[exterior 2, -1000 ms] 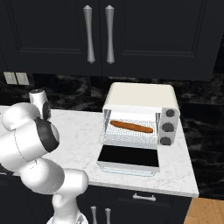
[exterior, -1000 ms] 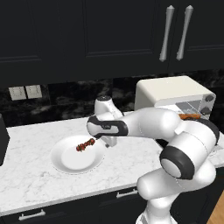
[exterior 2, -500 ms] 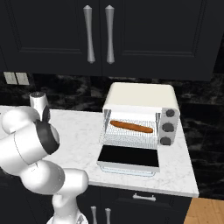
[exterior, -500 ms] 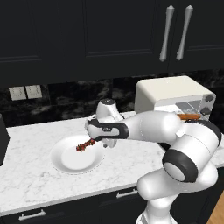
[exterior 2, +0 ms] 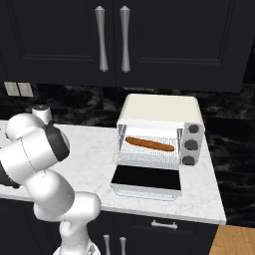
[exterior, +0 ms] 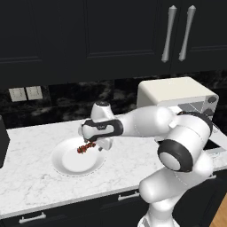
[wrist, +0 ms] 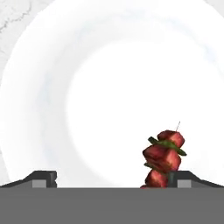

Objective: Pick up the kebab skewer and baguette bread, and place them inside the toaster oven. Close the toaster oven door and start by setting the timer.

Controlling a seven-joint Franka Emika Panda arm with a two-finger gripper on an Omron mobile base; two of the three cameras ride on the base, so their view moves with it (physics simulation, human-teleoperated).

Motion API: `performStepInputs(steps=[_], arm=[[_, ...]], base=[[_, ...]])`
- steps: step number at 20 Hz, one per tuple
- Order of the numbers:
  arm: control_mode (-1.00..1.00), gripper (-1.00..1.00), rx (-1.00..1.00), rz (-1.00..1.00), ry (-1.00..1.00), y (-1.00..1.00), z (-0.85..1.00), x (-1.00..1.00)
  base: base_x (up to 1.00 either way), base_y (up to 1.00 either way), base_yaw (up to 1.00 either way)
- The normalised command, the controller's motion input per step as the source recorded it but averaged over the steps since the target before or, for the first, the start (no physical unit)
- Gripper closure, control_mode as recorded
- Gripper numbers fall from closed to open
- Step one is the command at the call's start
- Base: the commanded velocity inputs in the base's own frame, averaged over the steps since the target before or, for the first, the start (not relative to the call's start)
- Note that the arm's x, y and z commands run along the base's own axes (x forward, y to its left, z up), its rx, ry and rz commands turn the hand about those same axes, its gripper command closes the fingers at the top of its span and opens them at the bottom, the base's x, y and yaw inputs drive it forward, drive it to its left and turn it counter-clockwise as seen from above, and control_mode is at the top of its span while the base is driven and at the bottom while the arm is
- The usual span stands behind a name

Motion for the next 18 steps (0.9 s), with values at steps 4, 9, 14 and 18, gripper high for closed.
performStepInputs(steps=[4, 9, 14, 18], arm=[[-1.0, -1.0, 0.0, 0.07, 0.0, 0.28, -0.16, 0.02], [-1.0, -1.0, 0.0, 0.03, 0.0, 0.11, -0.09, 0.08], [-1.0, -1.0, 0.0, 0.0, 0.0, 0.0, -0.06, 0.19], [-1.0, -1.0, 0.0, 0.0, 0.0, 0.0, -0.16, 0.24]], base=[[0.0, 0.0, 0.0], [0.0, 0.0, 0.0], [0.0, 0.0, 0.0], [0.0, 0.0, 0.0]])
